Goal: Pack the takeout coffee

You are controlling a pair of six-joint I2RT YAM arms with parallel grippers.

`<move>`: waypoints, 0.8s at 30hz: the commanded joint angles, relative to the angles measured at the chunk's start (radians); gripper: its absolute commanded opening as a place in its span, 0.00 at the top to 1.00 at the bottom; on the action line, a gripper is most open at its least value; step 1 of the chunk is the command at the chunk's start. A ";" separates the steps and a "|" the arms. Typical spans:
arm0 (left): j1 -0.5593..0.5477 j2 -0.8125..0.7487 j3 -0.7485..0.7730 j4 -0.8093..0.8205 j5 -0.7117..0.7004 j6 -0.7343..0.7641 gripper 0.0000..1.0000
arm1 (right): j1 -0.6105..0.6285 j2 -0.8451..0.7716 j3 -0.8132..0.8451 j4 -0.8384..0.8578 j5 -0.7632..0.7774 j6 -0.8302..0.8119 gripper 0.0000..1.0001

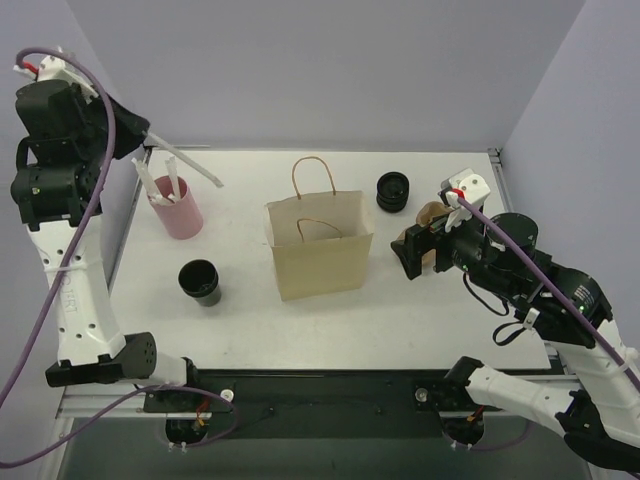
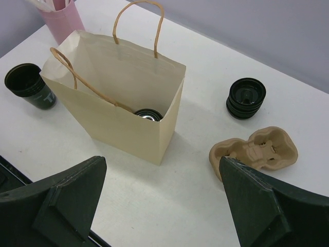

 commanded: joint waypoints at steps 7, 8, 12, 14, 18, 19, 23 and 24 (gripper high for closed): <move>-0.412 0.038 0.011 0.233 0.194 -0.063 0.80 | -0.001 -0.014 0.042 -0.002 0.014 -0.053 0.00; -0.429 0.038 0.006 0.245 0.186 -0.065 0.80 | 0.002 -0.014 0.045 -0.004 0.018 -0.057 0.00; -0.458 0.035 -0.047 0.235 0.175 -0.041 0.81 | 0.008 -0.017 0.051 -0.005 0.025 -0.072 0.00; -0.461 0.017 -0.092 0.233 0.175 -0.033 0.81 | 0.008 -0.022 0.049 -0.010 0.035 -0.074 0.00; -0.466 -0.049 -0.311 0.305 0.189 -0.034 0.81 | 0.005 -0.028 0.048 -0.025 0.049 -0.068 0.00; -0.466 -0.075 -0.393 0.323 0.190 -0.033 0.81 | 0.005 -0.028 0.049 -0.034 0.054 -0.063 0.00; -0.466 -0.098 -0.520 0.371 0.196 -0.033 0.69 | 0.006 -0.014 0.051 -0.062 0.077 0.009 0.01; -0.466 -0.092 -0.523 0.368 0.225 -0.031 0.55 | 0.005 -0.012 0.051 -0.068 0.074 0.024 0.01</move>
